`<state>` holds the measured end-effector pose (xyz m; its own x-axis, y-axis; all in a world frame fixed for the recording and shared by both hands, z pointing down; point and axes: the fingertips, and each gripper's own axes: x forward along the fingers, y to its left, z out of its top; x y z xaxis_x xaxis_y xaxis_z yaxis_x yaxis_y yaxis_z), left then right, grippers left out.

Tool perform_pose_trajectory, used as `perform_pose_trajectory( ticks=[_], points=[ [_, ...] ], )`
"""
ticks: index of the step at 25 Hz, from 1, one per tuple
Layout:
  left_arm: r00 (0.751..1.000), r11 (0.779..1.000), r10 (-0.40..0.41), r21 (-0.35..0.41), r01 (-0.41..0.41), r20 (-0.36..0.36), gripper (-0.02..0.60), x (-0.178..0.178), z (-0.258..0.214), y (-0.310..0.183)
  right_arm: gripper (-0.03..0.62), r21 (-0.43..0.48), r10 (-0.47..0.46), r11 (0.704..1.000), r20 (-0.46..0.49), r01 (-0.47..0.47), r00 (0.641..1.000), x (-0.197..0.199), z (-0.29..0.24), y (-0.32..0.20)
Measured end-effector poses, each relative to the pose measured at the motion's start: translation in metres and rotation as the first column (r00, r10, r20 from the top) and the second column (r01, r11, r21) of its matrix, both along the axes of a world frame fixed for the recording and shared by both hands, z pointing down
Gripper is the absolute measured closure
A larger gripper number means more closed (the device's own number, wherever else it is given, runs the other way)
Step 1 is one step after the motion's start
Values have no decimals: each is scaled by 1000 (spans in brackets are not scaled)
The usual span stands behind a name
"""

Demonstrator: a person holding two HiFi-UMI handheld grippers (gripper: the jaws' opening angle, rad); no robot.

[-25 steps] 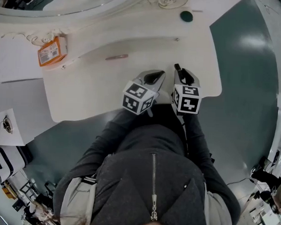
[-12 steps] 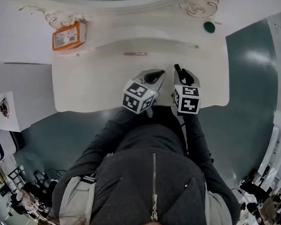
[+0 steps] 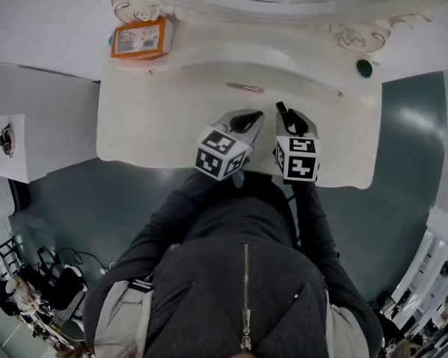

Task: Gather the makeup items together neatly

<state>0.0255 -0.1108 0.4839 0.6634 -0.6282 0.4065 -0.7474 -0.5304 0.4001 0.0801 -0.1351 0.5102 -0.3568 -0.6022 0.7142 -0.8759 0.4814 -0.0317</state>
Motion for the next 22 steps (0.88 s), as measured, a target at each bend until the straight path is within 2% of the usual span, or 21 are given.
perform_pose_trajectory(
  ticks=[8, 13, 17, 22],
  points=[
    [994, 994, -105, -6, 105, 9, 571, -46, 4, -3, 496, -2, -119, 993, 2, 119, 993, -47, 3, -7],
    [988, 988, -153, -11, 153, 10, 571, -64, 5, -6, 496, -7, -251, 968, -18, 251, 968, -74, 4, -8],
    [983, 983, -182, -18, 182, 13, 571, -74, 8, -8, 496, -17, -385, 923, -18, 385, 923, -91, 4, -6],
    [976, 976, -216, -26, 216, 21, 571, -84, 10, -11, 496, -42, -544, 839, -23, 543, 839, -106, 8, -3]
  ],
)
